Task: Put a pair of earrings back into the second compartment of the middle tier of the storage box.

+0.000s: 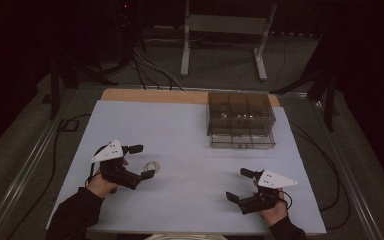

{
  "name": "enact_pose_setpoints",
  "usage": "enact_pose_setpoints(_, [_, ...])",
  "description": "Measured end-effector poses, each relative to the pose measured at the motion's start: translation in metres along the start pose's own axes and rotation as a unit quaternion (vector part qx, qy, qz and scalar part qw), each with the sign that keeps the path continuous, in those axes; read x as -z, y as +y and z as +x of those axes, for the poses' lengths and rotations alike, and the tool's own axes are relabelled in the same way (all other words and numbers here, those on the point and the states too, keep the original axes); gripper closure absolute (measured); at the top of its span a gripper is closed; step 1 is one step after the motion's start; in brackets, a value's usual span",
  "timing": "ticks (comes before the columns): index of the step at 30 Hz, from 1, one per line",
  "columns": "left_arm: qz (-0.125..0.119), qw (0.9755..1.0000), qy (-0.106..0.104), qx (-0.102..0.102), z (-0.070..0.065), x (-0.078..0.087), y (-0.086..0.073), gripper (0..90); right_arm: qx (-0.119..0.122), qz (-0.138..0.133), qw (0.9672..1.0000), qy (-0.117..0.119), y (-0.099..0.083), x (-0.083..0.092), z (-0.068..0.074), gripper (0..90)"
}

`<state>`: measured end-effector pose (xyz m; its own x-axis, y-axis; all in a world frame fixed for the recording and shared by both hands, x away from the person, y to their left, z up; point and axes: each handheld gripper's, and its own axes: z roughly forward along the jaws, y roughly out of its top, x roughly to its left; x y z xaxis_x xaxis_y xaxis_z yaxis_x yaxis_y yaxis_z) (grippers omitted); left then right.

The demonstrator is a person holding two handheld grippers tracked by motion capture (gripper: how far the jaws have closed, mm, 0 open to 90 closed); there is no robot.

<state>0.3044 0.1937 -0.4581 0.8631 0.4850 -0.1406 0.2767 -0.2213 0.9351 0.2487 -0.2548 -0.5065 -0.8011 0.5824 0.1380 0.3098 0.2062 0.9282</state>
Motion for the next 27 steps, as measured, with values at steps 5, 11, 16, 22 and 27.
enact_pose_setpoints(5, [0.001,1.0000,0.007,0.005,0.007,-0.006,0.000,1.3,-0.001,0.001,1.0000,0.000,0.000,0.000,0.000,0.0])
enact_pose_setpoints(11, [0.018,0.9994,0.025,0.016,0.019,-0.016,-0.006,1.4,0.000,0.001,1.0000,0.000,0.000,0.000,0.000,0.0])
enact_pose_setpoints(16, [0.045,0.9979,0.038,0.028,0.029,-0.024,-0.016,3.5,-0.002,0.001,1.0000,-0.001,0.000,0.001,0.000,0.0])
enact_pose_setpoints(22, [0.087,0.9937,0.048,0.051,0.037,-0.030,-0.024,6.4,-0.001,0.002,1.0000,-0.001,0.000,0.001,0.000,0.0])
enact_pose_setpoints(27, [0.113,0.9909,0.048,0.056,0.041,-0.032,-0.028,12.0,-0.001,0.002,1.0000,-0.001,0.000,0.001,0.000,0.0])
